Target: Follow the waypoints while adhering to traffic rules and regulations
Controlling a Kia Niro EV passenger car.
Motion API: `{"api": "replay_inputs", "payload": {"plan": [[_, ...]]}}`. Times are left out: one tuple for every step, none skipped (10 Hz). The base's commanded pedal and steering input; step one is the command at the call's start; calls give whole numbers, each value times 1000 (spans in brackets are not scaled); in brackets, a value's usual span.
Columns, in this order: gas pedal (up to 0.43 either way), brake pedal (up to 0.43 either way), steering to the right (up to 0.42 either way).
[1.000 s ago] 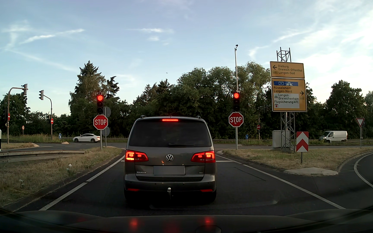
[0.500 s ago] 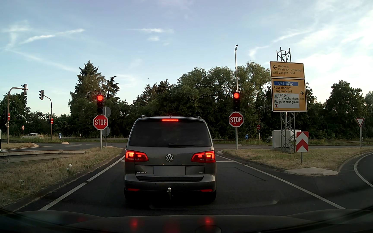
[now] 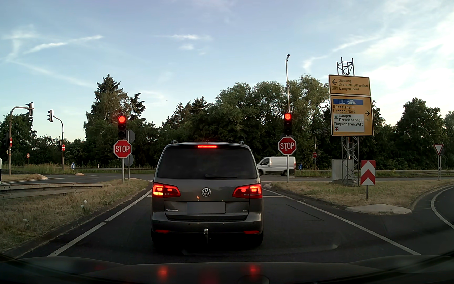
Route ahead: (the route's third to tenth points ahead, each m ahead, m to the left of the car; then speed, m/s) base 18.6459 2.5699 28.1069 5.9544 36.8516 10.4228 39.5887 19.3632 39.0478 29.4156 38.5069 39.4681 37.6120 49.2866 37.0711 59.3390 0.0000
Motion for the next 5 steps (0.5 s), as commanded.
{"api": "replay_inputs", "payload": {"plan": [[0, 384, -10], [0, 390, -10], [0, 384, -10], [0, 384, -10], [0, 384, -10]]}}
